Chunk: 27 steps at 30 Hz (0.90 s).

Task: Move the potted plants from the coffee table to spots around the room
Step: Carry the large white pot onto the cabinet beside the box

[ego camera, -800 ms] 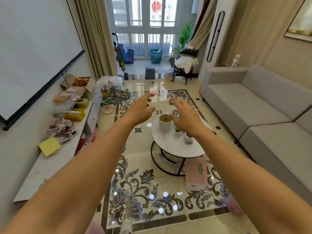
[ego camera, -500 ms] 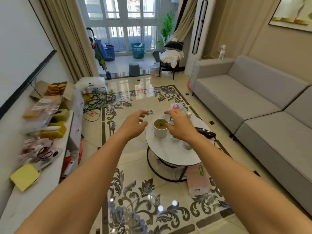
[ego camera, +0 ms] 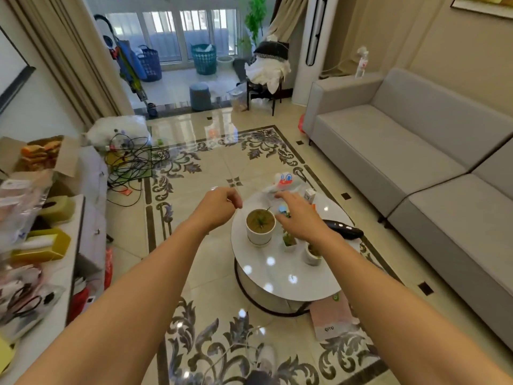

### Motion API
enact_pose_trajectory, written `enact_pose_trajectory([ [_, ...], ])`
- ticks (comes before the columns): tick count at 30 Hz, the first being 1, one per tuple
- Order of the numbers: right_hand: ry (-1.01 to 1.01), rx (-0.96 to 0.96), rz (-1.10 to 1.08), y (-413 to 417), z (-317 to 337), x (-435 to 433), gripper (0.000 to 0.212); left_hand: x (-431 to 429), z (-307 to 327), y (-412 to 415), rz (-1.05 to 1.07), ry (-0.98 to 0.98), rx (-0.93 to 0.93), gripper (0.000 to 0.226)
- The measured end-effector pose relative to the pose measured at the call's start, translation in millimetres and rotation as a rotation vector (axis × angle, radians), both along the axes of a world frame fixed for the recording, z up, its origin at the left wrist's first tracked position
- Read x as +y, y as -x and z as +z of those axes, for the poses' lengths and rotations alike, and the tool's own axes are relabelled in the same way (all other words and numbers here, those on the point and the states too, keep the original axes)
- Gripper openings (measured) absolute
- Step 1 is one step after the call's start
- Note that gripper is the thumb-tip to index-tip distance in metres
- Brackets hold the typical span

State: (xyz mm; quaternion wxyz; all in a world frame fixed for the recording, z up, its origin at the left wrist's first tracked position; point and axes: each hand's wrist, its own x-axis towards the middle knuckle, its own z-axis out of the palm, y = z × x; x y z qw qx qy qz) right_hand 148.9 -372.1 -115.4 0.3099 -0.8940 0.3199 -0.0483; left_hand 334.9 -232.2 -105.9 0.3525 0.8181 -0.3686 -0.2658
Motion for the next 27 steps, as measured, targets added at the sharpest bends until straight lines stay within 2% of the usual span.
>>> enact_pose_trajectory([
  [7,-0.13,0.0,-0.031,-55,-35,-82,0.054,-71,-26,-45,0.017,-0.031,0.079,0.045],
  [11,-0.272,0.036,0.005,-80,-63,-107,0.044,-93,-57,-74,-0.025,-0.079,0.147,0.054],
  [14,-0.335,0.05,-0.045,-95,-94,-114,0.033,-109,-88,-90,0.014,-0.076,0.213,0.063],
  [16,-0.347,0.082,-0.056,-102,-120,-114,0.029,-120,-115,-100,0.001,-0.101,0.239,0.073],
  [22,-0.405,0.097,-0.148,-115,-197,-112,0.027,-145,-208,-130,-0.091,-0.179,0.264,0.073],
  [27,-0.383,0.006,-0.225,-134,-273,-124,0.024,-164,-300,-151,-0.176,-0.213,0.267,0.077],
])
